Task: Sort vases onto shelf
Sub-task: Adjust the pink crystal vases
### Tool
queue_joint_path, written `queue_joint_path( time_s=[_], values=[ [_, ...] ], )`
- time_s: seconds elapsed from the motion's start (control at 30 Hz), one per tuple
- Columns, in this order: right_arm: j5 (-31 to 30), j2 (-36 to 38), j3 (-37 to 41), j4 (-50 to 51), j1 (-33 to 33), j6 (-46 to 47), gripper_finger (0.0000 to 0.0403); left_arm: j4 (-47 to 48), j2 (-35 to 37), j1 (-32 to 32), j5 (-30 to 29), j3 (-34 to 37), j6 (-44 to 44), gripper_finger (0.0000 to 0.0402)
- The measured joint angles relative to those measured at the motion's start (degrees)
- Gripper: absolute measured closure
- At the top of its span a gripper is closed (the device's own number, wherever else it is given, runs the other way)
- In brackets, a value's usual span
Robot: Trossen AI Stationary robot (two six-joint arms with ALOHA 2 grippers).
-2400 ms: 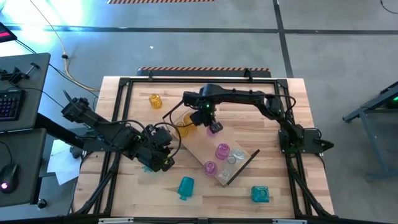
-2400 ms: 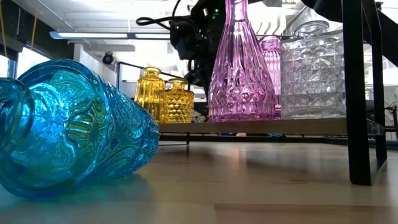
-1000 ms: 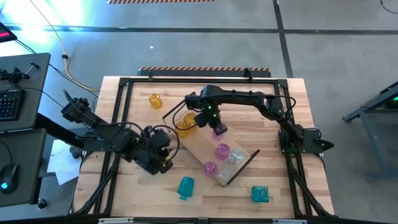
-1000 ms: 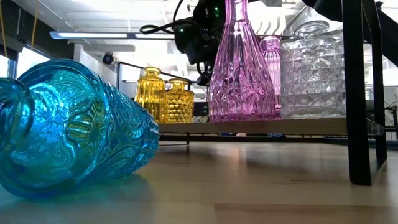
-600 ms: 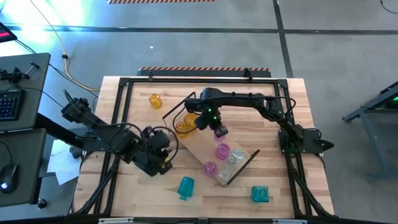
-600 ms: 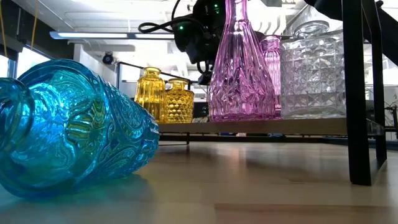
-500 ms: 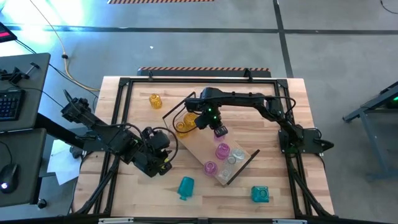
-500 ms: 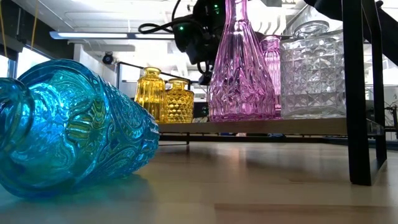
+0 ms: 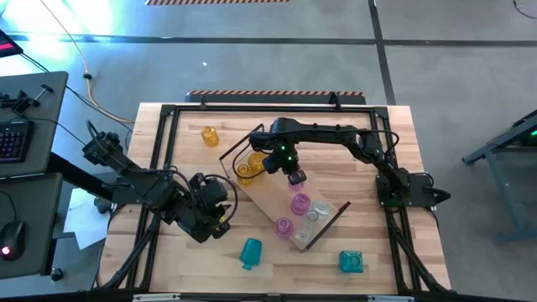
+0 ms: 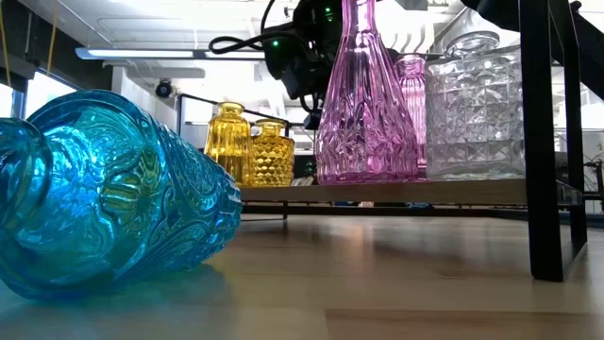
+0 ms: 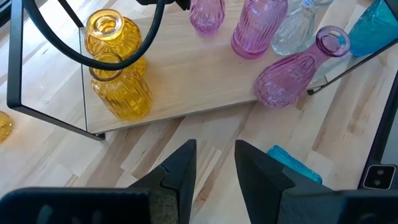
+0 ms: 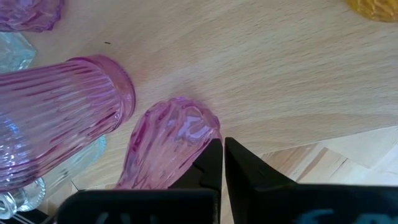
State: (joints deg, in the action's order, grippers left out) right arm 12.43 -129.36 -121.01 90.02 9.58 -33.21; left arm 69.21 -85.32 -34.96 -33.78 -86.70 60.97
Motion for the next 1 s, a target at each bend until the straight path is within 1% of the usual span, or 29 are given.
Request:
queue_joint_path(
  time_s=[0.33,0.43,0.53,0.73,0.9,1.0],
  values=[
    [-0.11,0.14,0.00,0.00,0.41,1.37,0.0403,-0.02,0.00,-0.33,-0.03,0.00,0.44,0.0298],
    [-0.61,1.34,0.02,-0.06,0.82,2.45,0.0403,-0.04,0.00,-0.33,-0.07,0.00,0.44,0.0298],
    [-2.45,3.46,0.02,-1.32,1.30,3.48,0.0403,-0.05,-0.02,-0.33,-0.18,0.00,0.42,0.0298],
    [-4.09,8.74,0.02,-9.05,2.73,7.86,0.0403,-0.11,-0.02,-0.33,-0.42,0.00,0.46,0.0298],
    [-8.09,15.23,0.02,-16.61,4.94,15.12,0.0403,-0.35,-0.02,-0.31,-0.42,0.00,1.81,0.0298],
    [-11.84,19.86,0.00,-19.92,6.35,19.31,0.0403,-0.89,-0.02,-0.30,-1.03,0.00,1.30,0.0298]
  ],
)
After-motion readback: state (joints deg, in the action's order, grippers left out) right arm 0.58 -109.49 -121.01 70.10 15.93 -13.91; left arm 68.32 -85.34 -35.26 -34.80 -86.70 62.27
